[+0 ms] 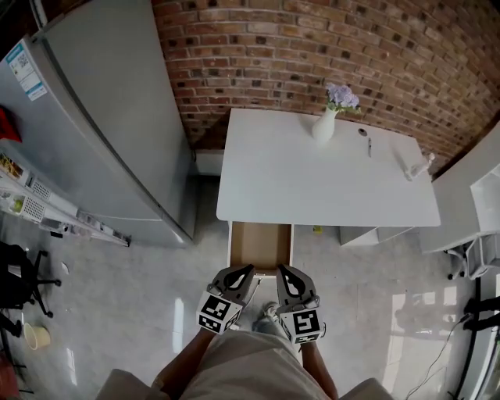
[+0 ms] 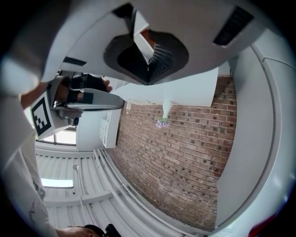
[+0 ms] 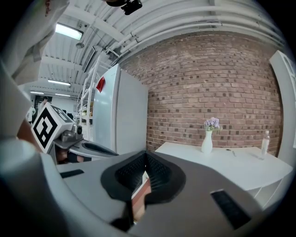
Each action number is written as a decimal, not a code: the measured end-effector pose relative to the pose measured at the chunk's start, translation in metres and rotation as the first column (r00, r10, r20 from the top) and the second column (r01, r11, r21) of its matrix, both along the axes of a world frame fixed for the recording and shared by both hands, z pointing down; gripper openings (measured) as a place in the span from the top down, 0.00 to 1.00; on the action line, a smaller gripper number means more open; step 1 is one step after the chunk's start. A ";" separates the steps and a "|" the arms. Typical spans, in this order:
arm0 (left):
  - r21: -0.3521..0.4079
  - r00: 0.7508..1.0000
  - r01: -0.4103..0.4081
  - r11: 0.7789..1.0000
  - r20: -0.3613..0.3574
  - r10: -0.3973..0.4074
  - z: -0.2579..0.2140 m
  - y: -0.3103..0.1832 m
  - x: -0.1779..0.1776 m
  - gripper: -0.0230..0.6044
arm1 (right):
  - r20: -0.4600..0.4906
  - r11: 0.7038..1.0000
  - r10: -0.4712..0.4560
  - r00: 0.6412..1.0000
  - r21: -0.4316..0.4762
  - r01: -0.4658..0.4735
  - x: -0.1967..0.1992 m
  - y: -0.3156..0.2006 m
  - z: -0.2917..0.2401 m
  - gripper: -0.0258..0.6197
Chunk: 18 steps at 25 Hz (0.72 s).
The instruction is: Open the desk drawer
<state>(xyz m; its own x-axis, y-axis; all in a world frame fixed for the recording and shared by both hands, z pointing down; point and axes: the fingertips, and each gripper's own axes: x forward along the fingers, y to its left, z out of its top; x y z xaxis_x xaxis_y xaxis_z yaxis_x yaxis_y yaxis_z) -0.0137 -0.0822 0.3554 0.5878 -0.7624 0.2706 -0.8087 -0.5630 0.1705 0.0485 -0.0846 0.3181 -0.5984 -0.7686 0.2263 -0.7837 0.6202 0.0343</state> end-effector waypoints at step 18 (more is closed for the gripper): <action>-0.007 0.998 -0.055 0.998 0.018 0.056 -0.004 -0.007 -0.001 0.95 | -0.006 0.998 0.047 0.999 -0.035 -0.048 0.004 -0.004 0.004 0.93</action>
<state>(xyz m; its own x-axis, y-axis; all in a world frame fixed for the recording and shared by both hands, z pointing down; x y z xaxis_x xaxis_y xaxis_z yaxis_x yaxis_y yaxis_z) -0.0146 -0.0896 0.3514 0.6241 -0.7269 0.2866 -0.7792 -0.6061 0.1596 0.0530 -0.0887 0.3217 -0.5602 -0.7876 0.2567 -0.8122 0.5832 0.0168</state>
